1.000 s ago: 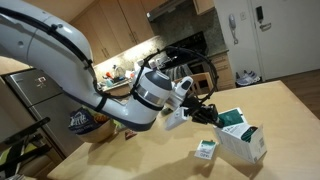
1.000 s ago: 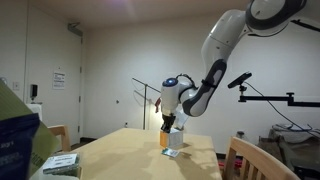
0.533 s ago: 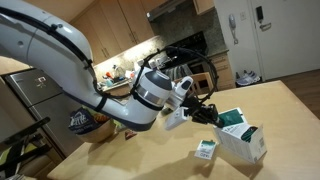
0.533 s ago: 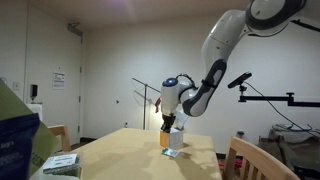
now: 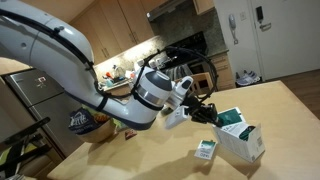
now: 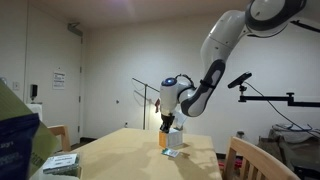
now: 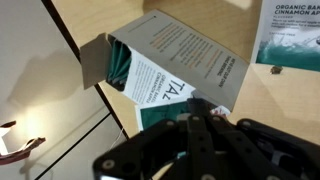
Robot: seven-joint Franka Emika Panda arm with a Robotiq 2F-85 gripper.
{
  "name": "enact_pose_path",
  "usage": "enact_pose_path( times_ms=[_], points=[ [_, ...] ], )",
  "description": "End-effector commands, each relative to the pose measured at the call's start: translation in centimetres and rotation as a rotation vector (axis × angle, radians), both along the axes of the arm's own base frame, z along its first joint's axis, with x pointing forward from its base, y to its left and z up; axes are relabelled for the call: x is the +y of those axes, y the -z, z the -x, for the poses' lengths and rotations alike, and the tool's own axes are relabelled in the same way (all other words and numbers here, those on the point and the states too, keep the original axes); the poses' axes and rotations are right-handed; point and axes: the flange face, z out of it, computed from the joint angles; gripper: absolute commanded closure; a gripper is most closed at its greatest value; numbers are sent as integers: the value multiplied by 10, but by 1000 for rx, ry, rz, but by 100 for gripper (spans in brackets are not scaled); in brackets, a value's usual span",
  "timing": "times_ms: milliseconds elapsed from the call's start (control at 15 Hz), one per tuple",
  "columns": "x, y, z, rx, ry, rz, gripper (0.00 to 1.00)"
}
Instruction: Pick the object on the table and put it in the box
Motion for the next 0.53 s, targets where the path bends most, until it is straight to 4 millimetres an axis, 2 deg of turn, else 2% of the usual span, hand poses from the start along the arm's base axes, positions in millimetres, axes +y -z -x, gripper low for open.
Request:
enact_pose_path(
  times_ms=[0, 467],
  points=[
    [7, -10, 9, -28, -32, 7, 100],
    [-3, -40, 47, -158, -55, 35, 100]
  ],
)
